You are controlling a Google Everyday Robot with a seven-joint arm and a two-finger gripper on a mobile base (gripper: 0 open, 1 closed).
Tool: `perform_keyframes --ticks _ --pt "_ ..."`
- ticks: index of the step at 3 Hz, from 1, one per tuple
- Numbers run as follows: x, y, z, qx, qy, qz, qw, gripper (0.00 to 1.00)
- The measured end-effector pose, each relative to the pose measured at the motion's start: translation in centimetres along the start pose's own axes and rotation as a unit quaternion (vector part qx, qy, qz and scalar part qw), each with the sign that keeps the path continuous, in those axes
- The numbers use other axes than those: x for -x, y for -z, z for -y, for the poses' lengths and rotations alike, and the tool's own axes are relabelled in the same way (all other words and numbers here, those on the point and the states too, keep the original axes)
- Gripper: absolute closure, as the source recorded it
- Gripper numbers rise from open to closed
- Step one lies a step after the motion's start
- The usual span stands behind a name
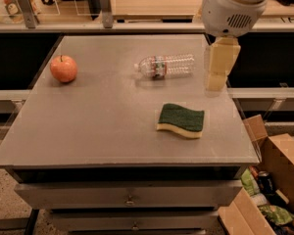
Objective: Place water bottle upright
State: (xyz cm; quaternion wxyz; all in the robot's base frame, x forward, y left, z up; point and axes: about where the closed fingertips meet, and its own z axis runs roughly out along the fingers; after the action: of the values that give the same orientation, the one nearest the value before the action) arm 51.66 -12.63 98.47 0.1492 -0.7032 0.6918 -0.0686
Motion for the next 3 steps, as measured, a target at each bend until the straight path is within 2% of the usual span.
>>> perform_keyframes --ticks 1,3 --pt "1.5 -2.4 3.2 0.015 0.035 -0.007 0.9992 0.0" --pt "3.9 -6.5 9.1 0.027 0.081 0.002 0.9964 0.0"
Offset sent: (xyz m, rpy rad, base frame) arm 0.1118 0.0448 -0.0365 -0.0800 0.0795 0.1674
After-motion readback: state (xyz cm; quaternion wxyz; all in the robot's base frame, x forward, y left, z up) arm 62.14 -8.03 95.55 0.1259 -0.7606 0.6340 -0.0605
